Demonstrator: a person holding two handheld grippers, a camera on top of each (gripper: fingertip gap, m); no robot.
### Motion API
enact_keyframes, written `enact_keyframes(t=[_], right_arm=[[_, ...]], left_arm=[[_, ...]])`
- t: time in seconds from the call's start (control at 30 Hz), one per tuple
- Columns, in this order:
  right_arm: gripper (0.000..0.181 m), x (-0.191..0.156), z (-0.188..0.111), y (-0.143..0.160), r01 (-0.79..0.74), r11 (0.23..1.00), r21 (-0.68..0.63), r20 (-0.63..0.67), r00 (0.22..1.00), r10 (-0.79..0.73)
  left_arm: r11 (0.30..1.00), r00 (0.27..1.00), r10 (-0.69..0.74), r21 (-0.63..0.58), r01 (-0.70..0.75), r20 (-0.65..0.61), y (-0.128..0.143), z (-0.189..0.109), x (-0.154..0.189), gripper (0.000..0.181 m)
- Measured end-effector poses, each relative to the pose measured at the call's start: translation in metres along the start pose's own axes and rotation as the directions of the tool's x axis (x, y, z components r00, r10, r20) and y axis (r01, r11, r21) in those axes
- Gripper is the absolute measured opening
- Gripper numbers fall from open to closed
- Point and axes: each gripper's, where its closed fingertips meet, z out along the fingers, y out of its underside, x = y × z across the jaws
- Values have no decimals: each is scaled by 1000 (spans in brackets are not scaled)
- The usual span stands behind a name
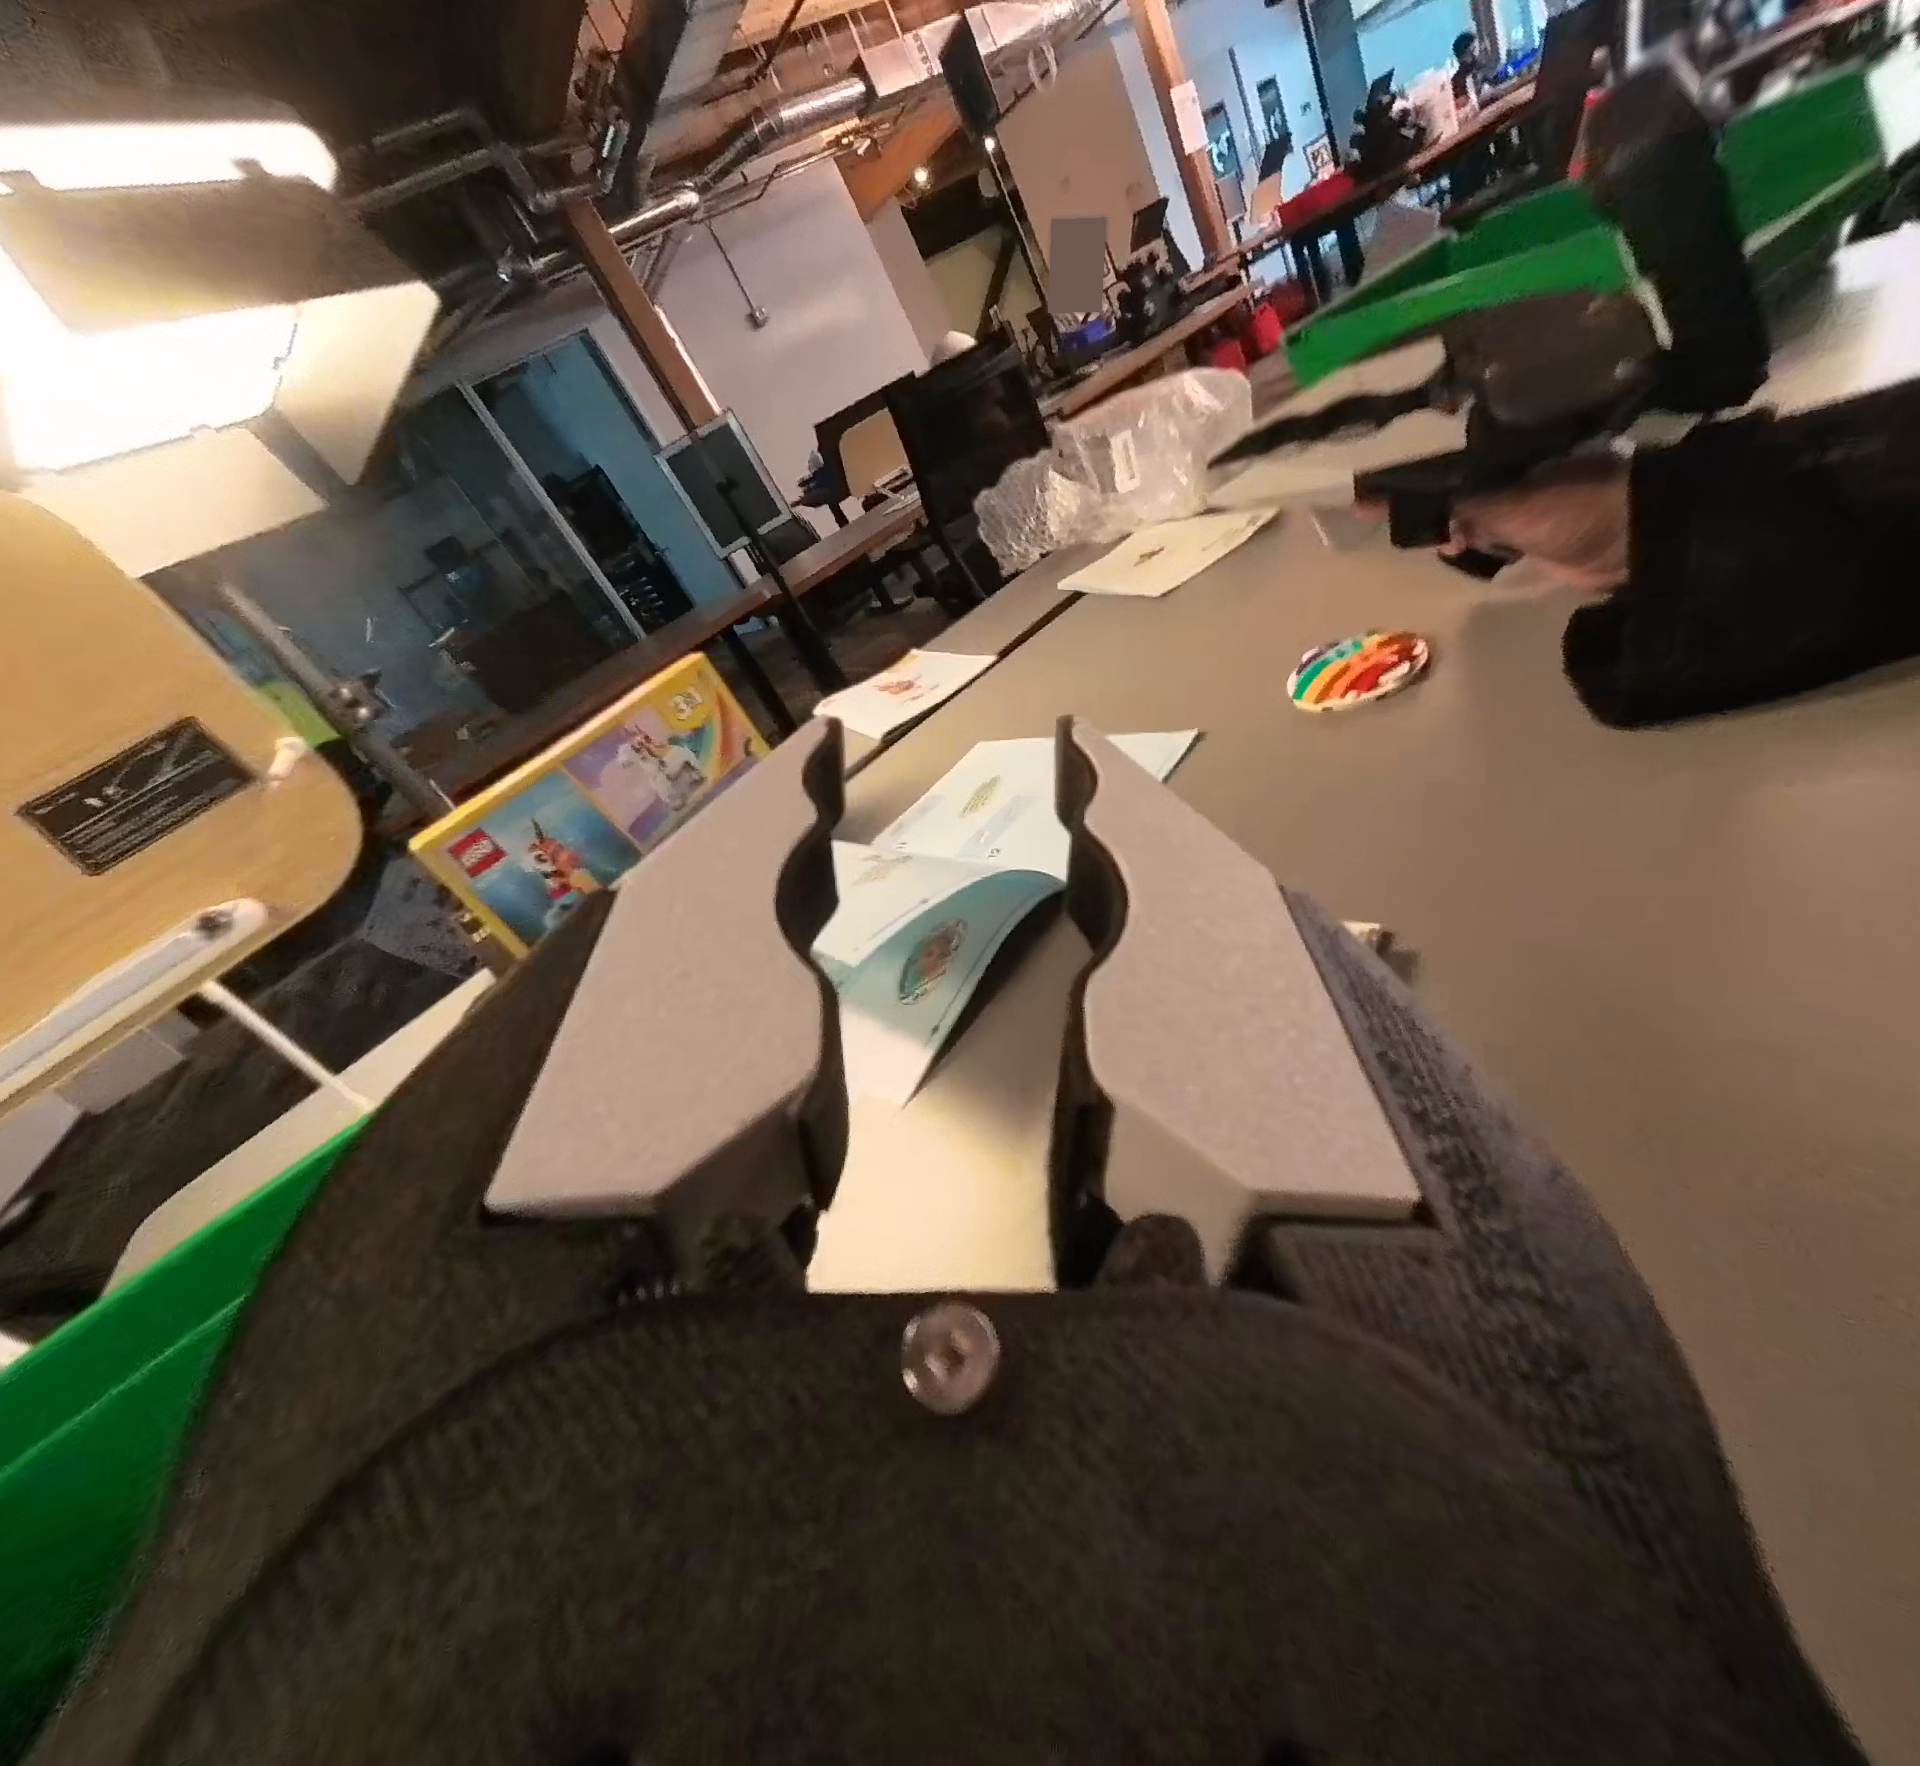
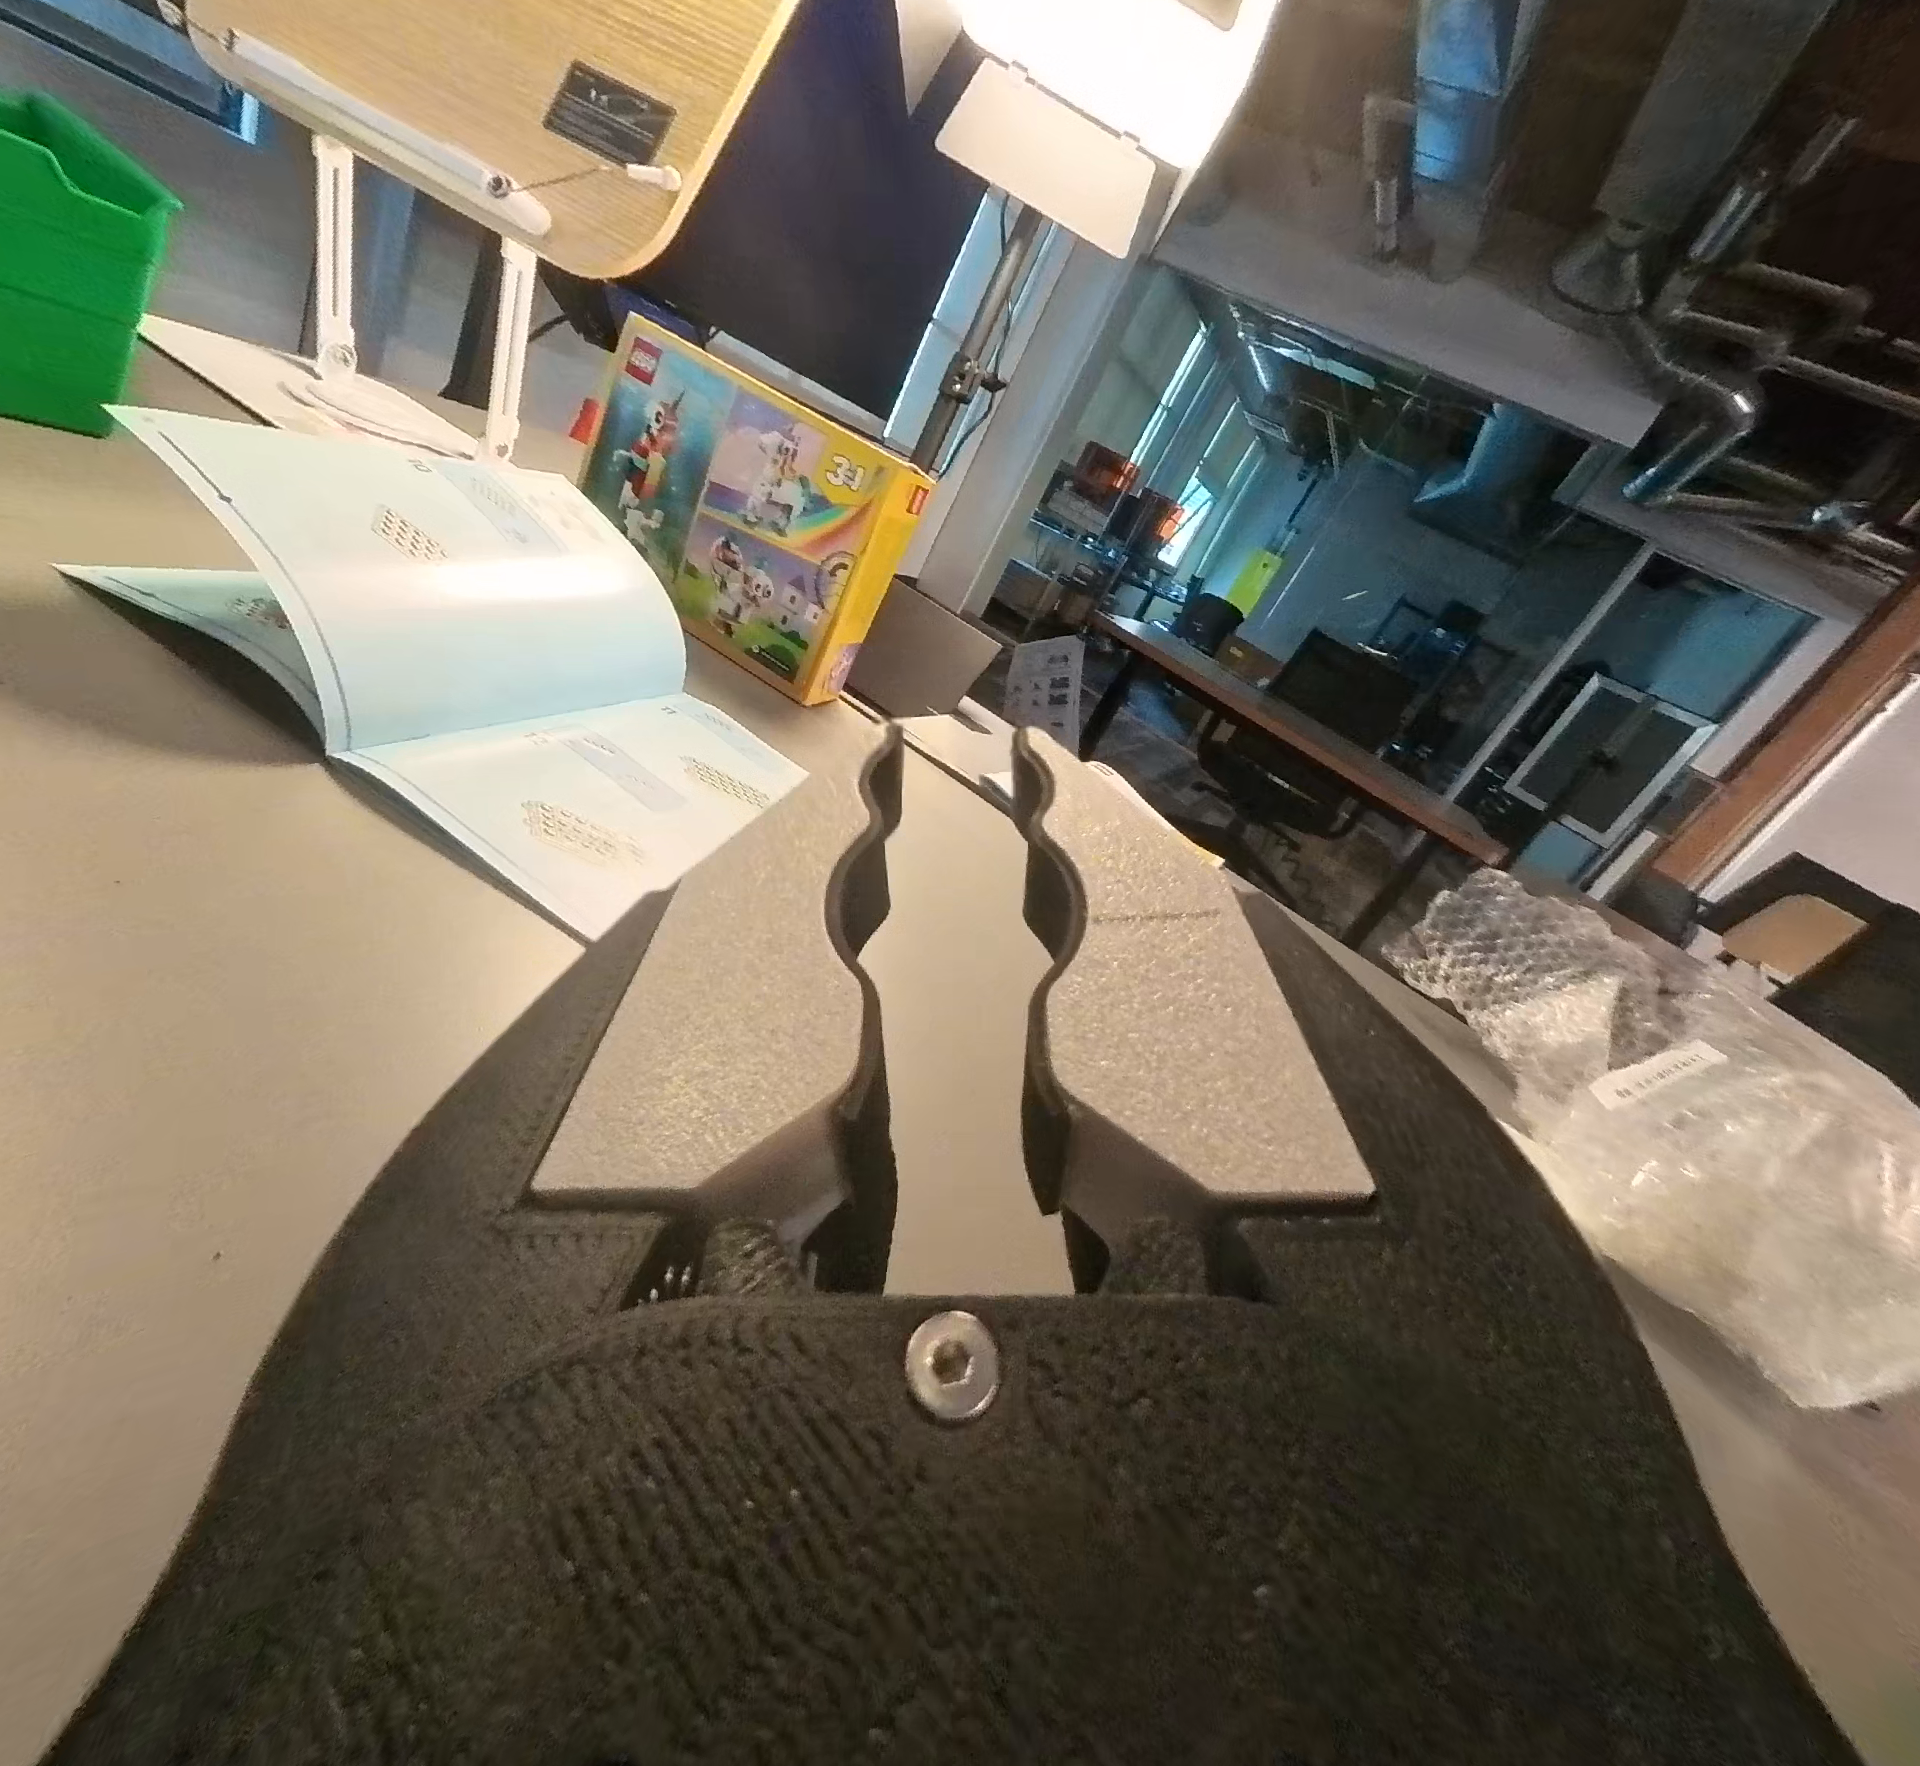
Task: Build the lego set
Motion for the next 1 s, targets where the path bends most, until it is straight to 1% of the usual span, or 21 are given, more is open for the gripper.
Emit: enact_keyframes(t=[0.07,0.17,0.23,0.33,0.4,0.47,0.57,0.67,0.73,0.87,0.93,1.0], right_arm=[[19,0,1,2,14,1000,-15,-8,1000,-14],[18,-2,3,7,15,998,-56,1,1000,-14],[17,-2,4,11,9,997,-80,2,1000,-9],[17,3,4,13,9,995,-95,-27,1000,-12],[17,7,3,14,5,995,-100,-52,999,-10],[17,11,3,17,-9,994,-111,-71,997,1],[17,18,3,22,-36,991,-129,-101,995,23],[17,25,2,25,-59,988,-143,-138,990,39],[17,30,1,27,-70,986,-149,-161,986,46],[17,35,0,31,-76,983,-166,-191,981,44],[17,35,1,32,-71,981,-178,-196,980,36],[17,35,1,33,-62,980,-186,-197,980,25]], left_arm=[[999,999,-44,12,44,2,-13,-17,-9,40],[997,997,-67,-42,66,-31,-19,-40,-19,41],[994,998,-59,-90,60,15,-20,-58,-41,41],[986,988,-63,-142,83,142,-17,-87,-87,39],[978,975,-36,-192,79,221,-2,-104,-115,38],[957,954,-30,-268,114,299,22,-120,-142,39],[922,916,-66,-326,208,396,51,-145,-176,39],[866,886,-118,-389,312,448,82,-165,-202,39],[810,881,-168,-448,380,443,102,-172,-210,39],[656,860,-275,-571,494,429,141,-178,-214,45],[582,860,-322,-634,509,395,155,-178,-208,44],[540,869,-345,-682,494,356,163,-177,-203,35]])
